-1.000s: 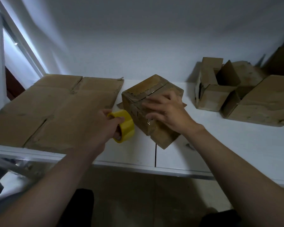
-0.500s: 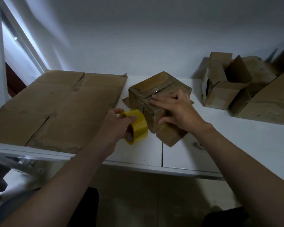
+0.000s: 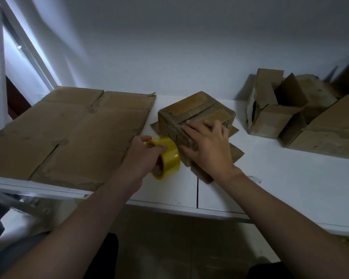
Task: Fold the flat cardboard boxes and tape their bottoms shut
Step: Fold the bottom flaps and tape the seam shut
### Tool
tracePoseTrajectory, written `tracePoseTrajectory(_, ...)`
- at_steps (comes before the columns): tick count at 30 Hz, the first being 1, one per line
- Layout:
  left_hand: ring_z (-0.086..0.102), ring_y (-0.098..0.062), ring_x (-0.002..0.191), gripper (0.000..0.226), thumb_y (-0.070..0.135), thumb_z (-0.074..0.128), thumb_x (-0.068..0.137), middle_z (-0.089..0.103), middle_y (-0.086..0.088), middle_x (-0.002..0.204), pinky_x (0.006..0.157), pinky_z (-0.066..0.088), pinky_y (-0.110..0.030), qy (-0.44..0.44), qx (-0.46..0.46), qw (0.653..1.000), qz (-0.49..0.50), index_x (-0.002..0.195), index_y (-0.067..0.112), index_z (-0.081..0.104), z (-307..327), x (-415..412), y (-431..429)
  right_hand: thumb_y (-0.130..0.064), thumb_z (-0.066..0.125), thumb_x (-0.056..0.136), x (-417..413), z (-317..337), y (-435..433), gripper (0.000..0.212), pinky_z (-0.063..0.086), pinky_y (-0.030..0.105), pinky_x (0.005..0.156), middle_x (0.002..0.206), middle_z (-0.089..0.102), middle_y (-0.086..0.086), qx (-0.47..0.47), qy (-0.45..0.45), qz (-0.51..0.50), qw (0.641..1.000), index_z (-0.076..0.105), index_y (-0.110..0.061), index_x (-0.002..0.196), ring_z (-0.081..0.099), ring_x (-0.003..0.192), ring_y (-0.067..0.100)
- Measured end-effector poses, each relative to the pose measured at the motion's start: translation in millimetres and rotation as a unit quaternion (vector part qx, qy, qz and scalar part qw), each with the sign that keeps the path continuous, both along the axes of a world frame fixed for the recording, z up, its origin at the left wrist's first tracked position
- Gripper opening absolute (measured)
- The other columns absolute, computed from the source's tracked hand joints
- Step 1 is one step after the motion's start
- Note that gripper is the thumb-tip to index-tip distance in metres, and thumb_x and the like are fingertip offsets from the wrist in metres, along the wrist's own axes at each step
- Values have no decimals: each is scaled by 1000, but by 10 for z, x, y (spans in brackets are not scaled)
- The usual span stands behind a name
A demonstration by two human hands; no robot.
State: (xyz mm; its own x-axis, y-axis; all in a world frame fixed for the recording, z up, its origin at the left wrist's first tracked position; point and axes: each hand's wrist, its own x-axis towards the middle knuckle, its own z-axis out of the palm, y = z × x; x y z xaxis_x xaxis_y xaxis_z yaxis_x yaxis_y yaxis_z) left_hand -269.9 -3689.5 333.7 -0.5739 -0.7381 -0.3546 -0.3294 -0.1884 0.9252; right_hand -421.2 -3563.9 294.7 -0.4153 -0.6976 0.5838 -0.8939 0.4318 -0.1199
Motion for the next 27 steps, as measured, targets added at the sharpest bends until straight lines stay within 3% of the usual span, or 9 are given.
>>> tracePoseTrajectory(3, 63, -33, 111, 65, 36, 81, 67, 58, -10, 128, 94, 54, -54, 7, 1, 1000, 0, 121, 32, 44, -7, -3, 30, -69, 50, 80, -30, 31, 35, 71, 31, 47, 104, 143, 56, -10, 50, -11, 22, 998, 58, -31, 139, 46, 121, 31)
tracePoseTrajectory(5, 63, -34, 112, 60, 31, 82, 77, 56, -10, 130, 95, 54, -55, 14, 4, 1000, 1, 122, 31, 42, -17, -19, 45, -69, 50, 88, -81, 104, 75, 68, 31, 41, 104, 147, 53, -11, 39, -35, 49, 997, 54, -30, 144, 45, 120, 25)
tracePoseTrajectory(7, 61, -35, 114, 54, 25, 78, 85, 54, -10, 131, 96, 53, -56, 25, -1, 1000, 2, 123, 31, 41, -31, -43, 58, -55, 46, 100, -178, 193, 146, 53, 31, 31, 100, 148, 52, -9, -7, -51, 65, 997, 53, -27, 145, 44, 117, 22)
tracePoseTrajectory(9, 61, -34, 113, 52, 23, 77, 87, 53, -9, 129, 95, 54, -56, 33, -8, 999, 2, 123, 32, 40, -35, -69, 92, -34, 44, 101, -335, 264, 244, 45, 32, 32, 101, 151, 49, -4, -51, -64, 23, 996, 53, -25, 144, 41, 121, 27)
tracePoseTrajectory(13, 64, -32, 109, 53, 26, 78, 86, 57, -7, 129, 92, 56, -55, 35, -35, 998, -29, 121, 34, 39, -40, -97, 261, -20, 48, 96, -689, 271, 396, 60, 19, 46, 118, 159, 32, 15, 43, -190, -94, 976, 35, -28, 154, 24, 141, 38)
tracePoseTrajectory(17, 66, -27, 106, 52, 27, 74, 89, 60, -2, 127, 92, 56, -50, 18, -80, 995, -53, 125, 34, 37, -45, -163, 387, -15, 57, 99, -747, 229, 436, 56, 34, 33, 110, 142, 46, 14, 2, -278, -67, 958, 42, -25, 152, 46, 130, 29)
tracePoseTrajectory(20, 60, -22, 109, 53, 24, 73, 91, 56, 3, 121, 92, 53, -43, 18, -105, 994, -22, 130, 30, 38, 8, -252, 337, -20, 62, 99, -711, 261, 458, 51, 37, 24, 94, 128, 49, 11, -13, -262, -95, 960, 49, -25, 148, 54, 114, 26)
tracePoseTrajectory(24, 58, -20, 110, 68, 27, 77, 88, 54, 6, 115, 96, 51, -42, 42, -127, 991, 22, 142, 20, 36, 117, -422, 124, -25, 69, 94, -704, 336, 490, 49, 43, 28, 91, 114, 55, 8, -5, -232, -137, 963, 57, -23, 142, 56, 103, 24)
tracePoseTrajectory(27, 61, -24, 112, 66, 32, 79, 84, 57, 10, 110, 97, 52, -49, 45, -154, 987, 20, 135, 28, 37, 155, -479, 51, -26, 69, 94, -639, 362, 475, 41, 52, 37, 90, 110, 56, 8, 8, -208, -140, 968, 63, -24, 135, 60, 99, 27)
